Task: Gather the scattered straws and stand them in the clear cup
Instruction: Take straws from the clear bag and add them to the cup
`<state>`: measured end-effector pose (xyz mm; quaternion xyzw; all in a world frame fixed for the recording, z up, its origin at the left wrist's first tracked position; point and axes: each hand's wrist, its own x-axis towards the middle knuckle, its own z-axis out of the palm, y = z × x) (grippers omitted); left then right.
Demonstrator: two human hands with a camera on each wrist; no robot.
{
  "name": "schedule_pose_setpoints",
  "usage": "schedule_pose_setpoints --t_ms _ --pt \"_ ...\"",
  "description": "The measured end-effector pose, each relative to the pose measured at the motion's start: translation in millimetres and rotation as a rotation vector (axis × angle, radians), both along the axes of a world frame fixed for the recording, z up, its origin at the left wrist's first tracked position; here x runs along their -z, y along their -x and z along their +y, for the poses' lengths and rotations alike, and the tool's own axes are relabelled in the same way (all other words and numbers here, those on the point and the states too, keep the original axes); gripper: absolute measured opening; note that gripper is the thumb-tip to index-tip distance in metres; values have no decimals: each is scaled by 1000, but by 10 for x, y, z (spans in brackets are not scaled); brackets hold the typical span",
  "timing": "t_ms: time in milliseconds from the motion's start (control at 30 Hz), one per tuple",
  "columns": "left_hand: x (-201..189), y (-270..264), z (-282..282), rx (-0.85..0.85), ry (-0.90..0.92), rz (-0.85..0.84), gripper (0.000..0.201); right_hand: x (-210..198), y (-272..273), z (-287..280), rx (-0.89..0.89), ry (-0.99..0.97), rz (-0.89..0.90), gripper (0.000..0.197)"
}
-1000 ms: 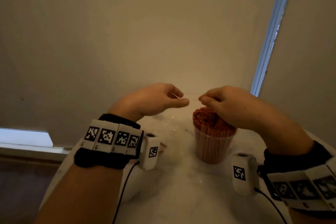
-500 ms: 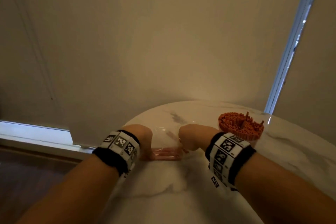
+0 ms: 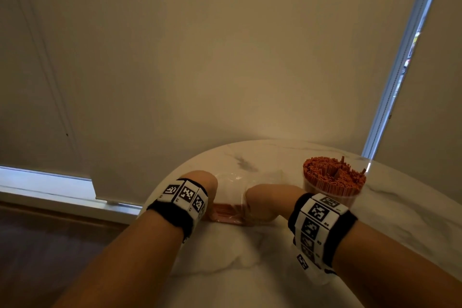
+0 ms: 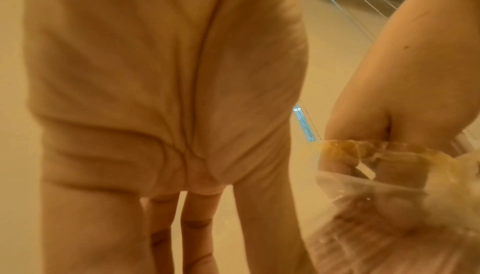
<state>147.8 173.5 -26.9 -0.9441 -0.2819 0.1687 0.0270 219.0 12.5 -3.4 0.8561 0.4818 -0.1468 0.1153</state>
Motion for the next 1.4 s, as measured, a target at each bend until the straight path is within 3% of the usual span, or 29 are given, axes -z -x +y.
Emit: schedule_pose_setpoints --t_ms 67,200,433,500,600,667,767,833,933,967,1033,1100,1167,1267,1400 --pt "-37 -4 -25 26 -9 -12 79 14 -23 -58 18 -15 -16 32" --pt "-181 -68 -92 53 0 51 53 -33 -38 -183 74 -3 -111 25" --pt "23 -36 -51 73 -127 -2 58 -410 76 -511 111 36 -154 30" --pt "-69 -69 -111 57 -83 26 57 -500 97 -668 128 -36 -133 30" --pt "-390 -165 -227 53 -8 32 42 -639 40 -909 222 -299 -51 25" --pt "-626 -237 -301 61 68 -167 38 -742 -43 -1030 244 -464 -8 19" --pt "-905 -438 -527 43 399 -837 44 -882 -144 -1124 213 -578 34 15" --pt "-1060 -594 -789 -91 874 -1164 59 -931 -222 -1158 203 -617 6 12" --pt "-1158 -755 -1095 -238 1693 -1302 69 -947 -368 -1212 207 -608 -67 9" --pt "-1166 -797 -1160 -249 1866 -1315 67 -948 -416 -1235 210 -609 -88 9" --pt "-1158 -882 -1254 -264 2012 -1344 55 -949 -498 -1282 206 -620 -118 15" --pt "-1125 -949 -1327 -269 2021 -1352 42 -943 -569 -1319 199 -616 -173 27" --pt "-1067 -987 -1376 -188 1915 -1318 35 -949 -650 -1350 201 -620 -235 37" --pt "-948 -1015 -1433 -7 1554 -1240 32 -964 -768 -1414 235 -615 -244 39" --pt "-836 -1004 -1527 172 1164 -1176 46 -945 -849 -1477 287 -619 -213 34"
